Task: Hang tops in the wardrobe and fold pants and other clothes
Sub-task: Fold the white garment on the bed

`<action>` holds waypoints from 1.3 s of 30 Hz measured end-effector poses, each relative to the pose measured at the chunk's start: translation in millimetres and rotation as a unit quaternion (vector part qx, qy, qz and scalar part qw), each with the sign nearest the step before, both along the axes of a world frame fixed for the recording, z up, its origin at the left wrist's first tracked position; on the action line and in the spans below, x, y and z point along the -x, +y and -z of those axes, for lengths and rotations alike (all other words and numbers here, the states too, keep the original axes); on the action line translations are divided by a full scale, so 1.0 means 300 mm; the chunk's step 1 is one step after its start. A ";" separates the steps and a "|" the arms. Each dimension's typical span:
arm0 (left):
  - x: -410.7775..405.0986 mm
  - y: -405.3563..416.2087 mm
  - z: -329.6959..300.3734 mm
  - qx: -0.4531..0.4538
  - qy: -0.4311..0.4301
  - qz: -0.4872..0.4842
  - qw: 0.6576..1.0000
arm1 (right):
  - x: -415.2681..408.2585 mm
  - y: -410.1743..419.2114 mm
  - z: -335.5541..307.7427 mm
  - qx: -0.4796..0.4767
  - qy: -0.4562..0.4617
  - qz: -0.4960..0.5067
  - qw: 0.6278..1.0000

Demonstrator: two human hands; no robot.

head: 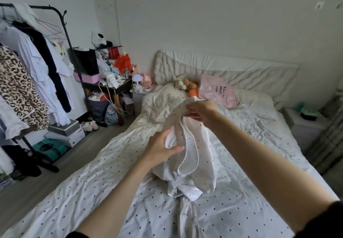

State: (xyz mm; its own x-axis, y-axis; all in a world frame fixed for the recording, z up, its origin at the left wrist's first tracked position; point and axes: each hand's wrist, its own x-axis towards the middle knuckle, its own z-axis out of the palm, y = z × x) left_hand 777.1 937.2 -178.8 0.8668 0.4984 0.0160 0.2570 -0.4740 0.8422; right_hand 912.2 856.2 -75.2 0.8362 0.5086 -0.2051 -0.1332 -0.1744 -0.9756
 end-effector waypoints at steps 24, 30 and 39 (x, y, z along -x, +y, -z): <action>-0.019 0.276 -0.292 0.120 -0.083 -0.054 0.988 | -0.257 -0.227 -0.157 -0.011 -0.156 0.090 0.984; -0.006 0.281 -0.287 0.195 -0.146 -0.015 0.970 | -0.279 -0.252 -0.172 0.126 -0.244 -0.042 0.960; -0.026 0.295 -0.318 -0.131 -0.070 -0.032 0.988 | -0.317 -0.277 -0.152 0.277 -0.515 0.039 0.811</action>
State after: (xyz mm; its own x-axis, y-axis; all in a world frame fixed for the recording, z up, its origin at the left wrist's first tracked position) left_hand 784.9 1025.8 -83.2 0.8142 0.5143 0.2695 0.1829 -0.6677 0.7216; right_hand 1007.5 773.0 -29.6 0.7343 0.5145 0.4427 0.6701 -0.6534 -0.3521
